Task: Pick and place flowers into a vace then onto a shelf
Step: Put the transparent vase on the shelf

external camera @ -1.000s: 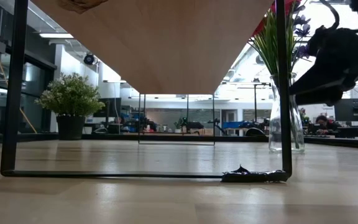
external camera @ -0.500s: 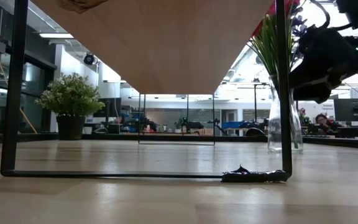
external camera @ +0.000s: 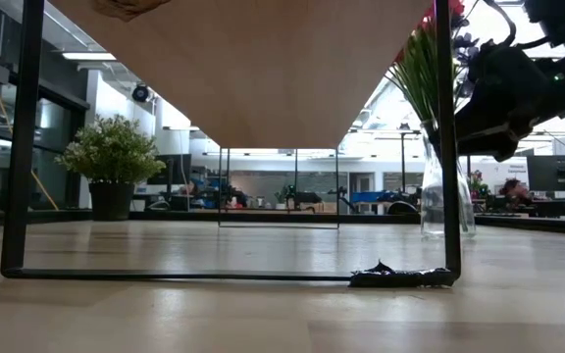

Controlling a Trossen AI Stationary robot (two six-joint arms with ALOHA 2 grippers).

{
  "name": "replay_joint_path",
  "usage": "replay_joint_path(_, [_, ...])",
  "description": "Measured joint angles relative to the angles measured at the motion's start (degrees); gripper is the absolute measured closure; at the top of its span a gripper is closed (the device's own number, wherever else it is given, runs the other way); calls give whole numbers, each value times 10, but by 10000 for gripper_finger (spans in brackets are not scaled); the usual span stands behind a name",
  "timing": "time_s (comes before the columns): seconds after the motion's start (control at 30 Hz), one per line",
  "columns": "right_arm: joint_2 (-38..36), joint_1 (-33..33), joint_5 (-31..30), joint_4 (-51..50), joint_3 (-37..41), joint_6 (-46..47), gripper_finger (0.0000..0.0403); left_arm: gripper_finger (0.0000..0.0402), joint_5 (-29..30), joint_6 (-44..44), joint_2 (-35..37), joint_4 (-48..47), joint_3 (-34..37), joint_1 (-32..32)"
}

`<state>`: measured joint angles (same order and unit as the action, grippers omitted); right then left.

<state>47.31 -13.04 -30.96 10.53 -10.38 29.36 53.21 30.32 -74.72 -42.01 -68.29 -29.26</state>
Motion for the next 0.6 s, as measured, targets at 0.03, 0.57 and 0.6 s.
replay_joint_path(0.03, [0, 0, 0, 1, 0, -1, 197, 11, 0, 0, 0, 0, 0, 0])
replay_joint_path(0.57, [-1, 0, 2, 56, 1, -13, 231, 11, 3, 38, 7, -43, 0, 0])
replay_joint_path(0.6, [-1, 0, 4, 61, 1, -13, 234, 11, 4, 58, 9, -58, -1, 0])
